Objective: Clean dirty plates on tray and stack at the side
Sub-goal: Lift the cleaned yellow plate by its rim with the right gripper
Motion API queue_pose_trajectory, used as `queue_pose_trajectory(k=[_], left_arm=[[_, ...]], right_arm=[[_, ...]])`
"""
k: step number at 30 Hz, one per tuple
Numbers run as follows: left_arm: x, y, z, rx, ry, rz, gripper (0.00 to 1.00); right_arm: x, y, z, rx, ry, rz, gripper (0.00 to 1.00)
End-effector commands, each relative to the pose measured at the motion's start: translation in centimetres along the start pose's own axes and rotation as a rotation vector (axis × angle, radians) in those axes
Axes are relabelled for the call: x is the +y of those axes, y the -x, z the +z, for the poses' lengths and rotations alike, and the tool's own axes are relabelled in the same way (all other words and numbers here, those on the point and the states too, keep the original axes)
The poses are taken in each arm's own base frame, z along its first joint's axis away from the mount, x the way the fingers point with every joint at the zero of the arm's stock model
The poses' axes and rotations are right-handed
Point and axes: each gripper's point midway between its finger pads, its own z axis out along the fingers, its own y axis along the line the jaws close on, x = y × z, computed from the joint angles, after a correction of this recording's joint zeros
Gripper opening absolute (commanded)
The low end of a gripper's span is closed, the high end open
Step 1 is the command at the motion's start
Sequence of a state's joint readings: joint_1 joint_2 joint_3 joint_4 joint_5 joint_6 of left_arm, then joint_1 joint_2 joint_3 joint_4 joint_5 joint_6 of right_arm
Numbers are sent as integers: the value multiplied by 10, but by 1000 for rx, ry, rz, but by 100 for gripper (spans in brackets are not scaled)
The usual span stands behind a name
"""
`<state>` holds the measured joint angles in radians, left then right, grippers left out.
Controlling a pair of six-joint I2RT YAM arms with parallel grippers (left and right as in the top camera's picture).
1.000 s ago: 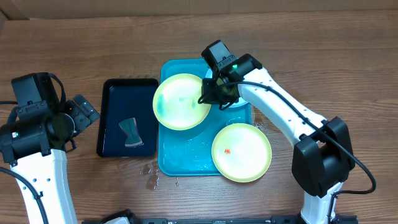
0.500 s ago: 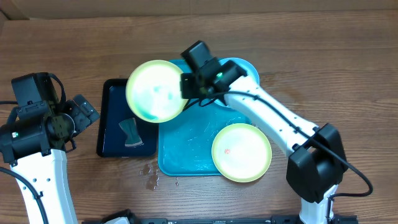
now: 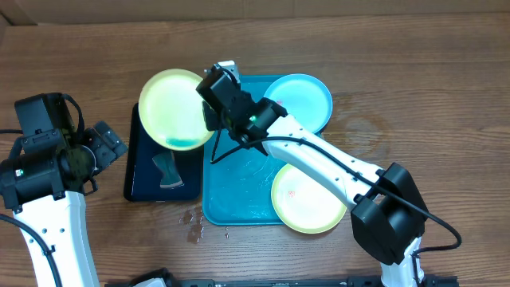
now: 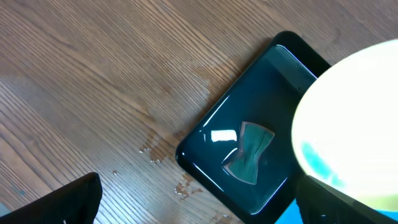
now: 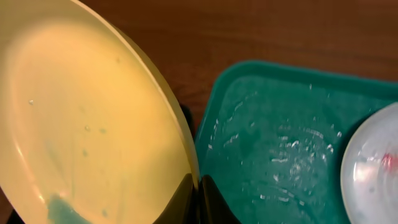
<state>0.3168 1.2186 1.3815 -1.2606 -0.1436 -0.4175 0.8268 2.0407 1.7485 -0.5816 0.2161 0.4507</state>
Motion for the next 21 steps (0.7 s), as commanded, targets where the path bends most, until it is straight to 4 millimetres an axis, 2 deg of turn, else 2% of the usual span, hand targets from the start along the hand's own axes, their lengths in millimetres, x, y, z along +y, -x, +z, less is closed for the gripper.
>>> queue_pose_trajectory(k=[1, 13, 21], left_arm=[[0, 7, -4, -21, 2, -23, 100], [0, 7, -4, -21, 2, -23, 100], [0, 7, -4, -21, 2, -23, 100]], right_arm=[[3, 24, -7, -96, -33, -95, 4], [2, 55, -12, -227, -85, -202, 4], [33, 95, -31, -436, -92, -428, 4]])
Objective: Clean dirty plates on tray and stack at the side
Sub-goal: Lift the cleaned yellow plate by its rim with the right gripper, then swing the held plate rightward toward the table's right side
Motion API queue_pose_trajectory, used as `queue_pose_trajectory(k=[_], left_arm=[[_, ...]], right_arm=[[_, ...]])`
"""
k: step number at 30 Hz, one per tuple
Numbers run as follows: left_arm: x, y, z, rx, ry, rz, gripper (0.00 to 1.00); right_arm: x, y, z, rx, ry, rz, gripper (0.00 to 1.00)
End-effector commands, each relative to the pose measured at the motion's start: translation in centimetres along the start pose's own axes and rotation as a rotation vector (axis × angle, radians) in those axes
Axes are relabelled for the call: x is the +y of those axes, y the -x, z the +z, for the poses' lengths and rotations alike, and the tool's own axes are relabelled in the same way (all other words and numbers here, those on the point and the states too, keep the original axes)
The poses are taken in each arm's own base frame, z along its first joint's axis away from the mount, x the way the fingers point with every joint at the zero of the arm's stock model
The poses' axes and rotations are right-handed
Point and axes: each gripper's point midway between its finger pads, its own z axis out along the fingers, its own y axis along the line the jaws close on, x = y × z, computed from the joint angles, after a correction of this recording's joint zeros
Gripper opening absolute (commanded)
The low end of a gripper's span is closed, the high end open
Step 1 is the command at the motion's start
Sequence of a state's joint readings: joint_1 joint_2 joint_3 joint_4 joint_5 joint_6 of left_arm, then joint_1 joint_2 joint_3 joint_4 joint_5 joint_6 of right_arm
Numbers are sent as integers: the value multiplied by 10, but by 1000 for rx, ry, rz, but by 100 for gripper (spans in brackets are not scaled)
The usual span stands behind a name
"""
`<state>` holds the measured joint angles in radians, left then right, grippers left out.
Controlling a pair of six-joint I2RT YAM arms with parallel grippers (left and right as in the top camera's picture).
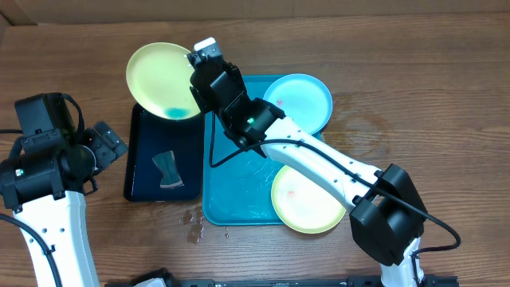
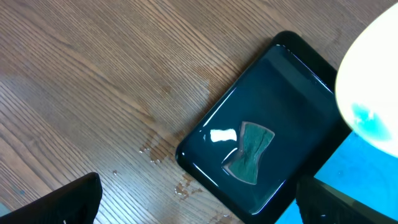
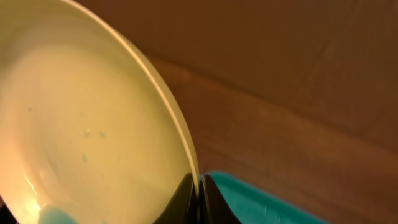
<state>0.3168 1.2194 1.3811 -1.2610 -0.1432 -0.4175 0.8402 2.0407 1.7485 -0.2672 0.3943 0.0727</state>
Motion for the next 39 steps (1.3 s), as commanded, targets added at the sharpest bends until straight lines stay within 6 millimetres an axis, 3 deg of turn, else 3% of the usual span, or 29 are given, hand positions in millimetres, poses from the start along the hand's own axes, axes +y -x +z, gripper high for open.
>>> queue_pose_trajectory(k=[1, 10, 19, 25, 39], left_arm=[[0, 7, -5, -23, 1, -23, 100], [0, 7, -5, -23, 1, -23, 100], [0, 7, -5, -23, 1, -23, 100], [0, 7, -5, -23, 2, -23, 100], [0, 7, -5, -23, 1, -23, 100]], right_arm=[[14, 35, -11, -122, -22, -168, 4], [45, 92, -40, -373, -83, -427, 4], [60, 145, -87, -612, -198, -429, 4], [69, 154, -100, -665, -205, -440, 4], [68, 155, -101, -671, -206, -435, 4]])
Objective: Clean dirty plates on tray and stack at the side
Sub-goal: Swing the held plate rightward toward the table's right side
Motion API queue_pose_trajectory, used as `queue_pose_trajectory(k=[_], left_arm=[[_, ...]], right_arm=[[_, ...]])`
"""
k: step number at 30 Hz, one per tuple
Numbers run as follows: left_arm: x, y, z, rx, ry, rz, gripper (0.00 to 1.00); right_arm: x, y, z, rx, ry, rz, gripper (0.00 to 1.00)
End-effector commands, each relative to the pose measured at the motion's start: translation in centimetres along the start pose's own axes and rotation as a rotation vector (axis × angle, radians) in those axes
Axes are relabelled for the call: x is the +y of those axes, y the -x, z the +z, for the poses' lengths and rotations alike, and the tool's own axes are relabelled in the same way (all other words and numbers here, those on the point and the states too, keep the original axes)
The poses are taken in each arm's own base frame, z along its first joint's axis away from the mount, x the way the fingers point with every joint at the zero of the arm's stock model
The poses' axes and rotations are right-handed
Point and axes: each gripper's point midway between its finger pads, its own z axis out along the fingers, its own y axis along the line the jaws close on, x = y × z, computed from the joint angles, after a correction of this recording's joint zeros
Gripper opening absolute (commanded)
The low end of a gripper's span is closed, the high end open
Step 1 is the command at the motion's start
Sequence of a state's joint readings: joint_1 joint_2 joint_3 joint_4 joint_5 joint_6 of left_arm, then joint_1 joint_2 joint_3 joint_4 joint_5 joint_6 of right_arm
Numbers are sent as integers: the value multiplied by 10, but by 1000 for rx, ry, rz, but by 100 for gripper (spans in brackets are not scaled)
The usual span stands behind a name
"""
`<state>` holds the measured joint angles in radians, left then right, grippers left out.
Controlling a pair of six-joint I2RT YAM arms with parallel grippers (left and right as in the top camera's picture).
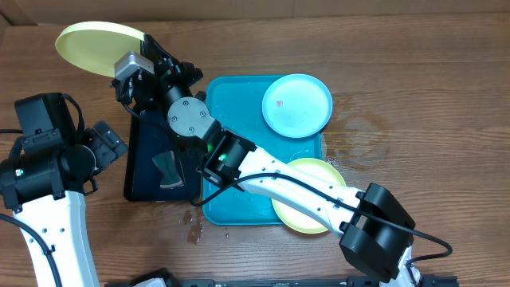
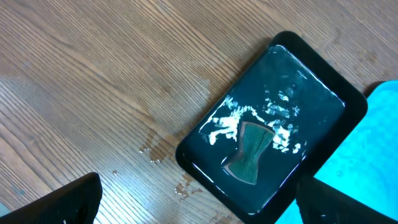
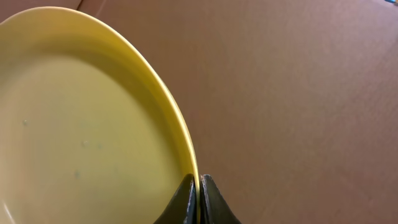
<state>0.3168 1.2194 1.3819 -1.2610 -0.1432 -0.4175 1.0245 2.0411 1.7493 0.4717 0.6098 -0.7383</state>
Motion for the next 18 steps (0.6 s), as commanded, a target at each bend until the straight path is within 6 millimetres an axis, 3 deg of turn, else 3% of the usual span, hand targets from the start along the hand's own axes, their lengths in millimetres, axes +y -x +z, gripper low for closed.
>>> queue_pose_trajectory(k=[1, 7, 11, 13, 18], left_arm=[[1, 7, -5, -22, 2, -23, 100], [1, 7, -5, -22, 2, -23, 100], [1, 7, -5, -22, 2, -23, 100], [1, 7, -5, -22, 2, -23, 100], [1, 7, -5, -22, 2, -23, 100]], right_arm=[[-9, 14, 1, -23, -29, 22, 4], [-19, 5, 1, 22, -84, 45, 4], [-22, -15, 4, 90, -97, 131, 4], [-16, -38, 6, 165, -76, 208, 4], [0, -127, -3, 474, -35, 487, 4]])
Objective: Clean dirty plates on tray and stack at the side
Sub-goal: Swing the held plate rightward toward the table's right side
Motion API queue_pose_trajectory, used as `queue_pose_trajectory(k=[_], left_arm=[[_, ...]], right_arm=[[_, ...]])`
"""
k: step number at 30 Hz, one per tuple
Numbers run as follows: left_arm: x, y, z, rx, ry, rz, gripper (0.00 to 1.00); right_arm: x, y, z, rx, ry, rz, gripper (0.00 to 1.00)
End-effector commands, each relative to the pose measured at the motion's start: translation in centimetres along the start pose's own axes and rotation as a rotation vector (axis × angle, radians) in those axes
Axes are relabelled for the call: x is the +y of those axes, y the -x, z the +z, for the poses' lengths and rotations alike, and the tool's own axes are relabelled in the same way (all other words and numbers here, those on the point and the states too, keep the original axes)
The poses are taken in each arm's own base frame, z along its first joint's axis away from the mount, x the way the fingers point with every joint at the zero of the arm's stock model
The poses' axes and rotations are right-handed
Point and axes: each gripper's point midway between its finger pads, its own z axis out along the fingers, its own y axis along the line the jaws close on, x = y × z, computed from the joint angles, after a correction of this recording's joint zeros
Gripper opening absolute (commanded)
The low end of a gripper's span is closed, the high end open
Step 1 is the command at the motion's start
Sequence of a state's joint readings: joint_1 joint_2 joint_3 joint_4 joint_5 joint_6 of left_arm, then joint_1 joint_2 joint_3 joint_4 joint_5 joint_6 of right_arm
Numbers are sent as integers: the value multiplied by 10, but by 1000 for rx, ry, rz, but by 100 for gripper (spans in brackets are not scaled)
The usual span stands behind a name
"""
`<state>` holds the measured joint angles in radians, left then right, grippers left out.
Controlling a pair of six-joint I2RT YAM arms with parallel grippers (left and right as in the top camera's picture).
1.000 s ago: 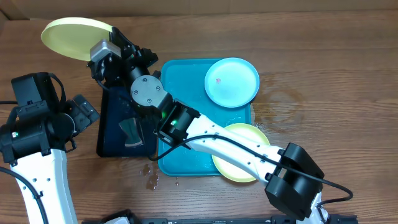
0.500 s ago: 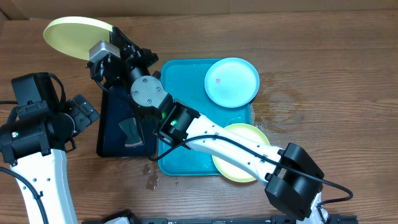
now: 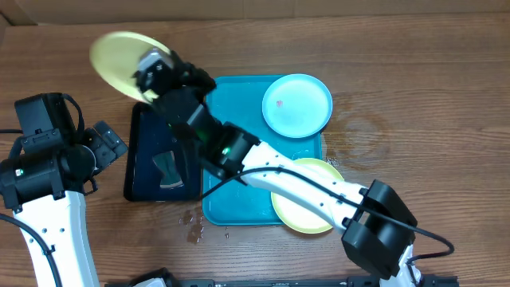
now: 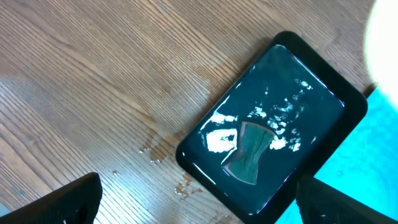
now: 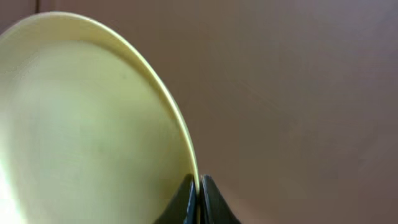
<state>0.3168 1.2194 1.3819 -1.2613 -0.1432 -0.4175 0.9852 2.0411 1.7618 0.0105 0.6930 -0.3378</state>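
A yellow plate (image 3: 123, 57), blurred, hangs tilted above the far end of the black basin (image 3: 143, 185); my right gripper (image 3: 153, 65) is shut on its rim. In the right wrist view the plate (image 5: 87, 124) fills the left side, and the gripper (image 5: 199, 190) pinches its edge. A blue plate (image 3: 297, 104) sits at the far right corner of the teal tray (image 3: 239, 199). A second yellow plate (image 3: 307, 203) lies at the tray's near right, partly under the arm. My left gripper (image 4: 199, 211) stands open over the basin's near corner, holding nothing.
The black basin (image 4: 286, 81) holds rippling water and a dark sponge (image 4: 249, 152). Water drops (image 3: 194, 226) lie on the wood in front of the basin. The right arm's base (image 3: 382, 235) stands at the near right, and the arm crosses the tray.
The right gripper and the yellow plate have moved from the far left corner of the table back toward the basin's far end. The left arm has not moved.
The right gripper held the yellow plate tilted over the basin with blue liquid pooled at its low edge. Then it held the plate farther back. Then the plate was at the far left, without the pool, over rippling water. Now it hangs nearer the basin.
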Motion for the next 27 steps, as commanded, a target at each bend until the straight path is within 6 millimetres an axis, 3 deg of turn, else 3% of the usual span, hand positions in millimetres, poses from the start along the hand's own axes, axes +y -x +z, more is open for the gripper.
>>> queue_pose_trajectory(k=[1, 4, 6, 14, 18, 23, 27], left_arm=[[0, 7, -5, -23, 2, -23, 100], [0, 7, -5, -23, 2, -23, 100], [0, 7, -5, -23, 2, -23, 100], [0, 7, -5, -23, 2, -23, 100], [0, 7, -5, -23, 2, -23, 100], [0, 7, -5, -23, 2, -23, 100], [0, 7, -5, -23, 2, -23, 100]], right_arm=[[-20, -44, 17, 161, 2, 431, 4], [-24, -85, 25, 326, 70, 561, 4], [-37, -101, 27, 404, 96, 636, 4], [-143, -135, 16, 621, 244, 973, 4], [-197, -182, -3, 775, 212, 1099, 4], [-274, -258, -45, 976, -38, 1203, 4], [-322, -301, -81, 1083, -239, 1245, 4]])
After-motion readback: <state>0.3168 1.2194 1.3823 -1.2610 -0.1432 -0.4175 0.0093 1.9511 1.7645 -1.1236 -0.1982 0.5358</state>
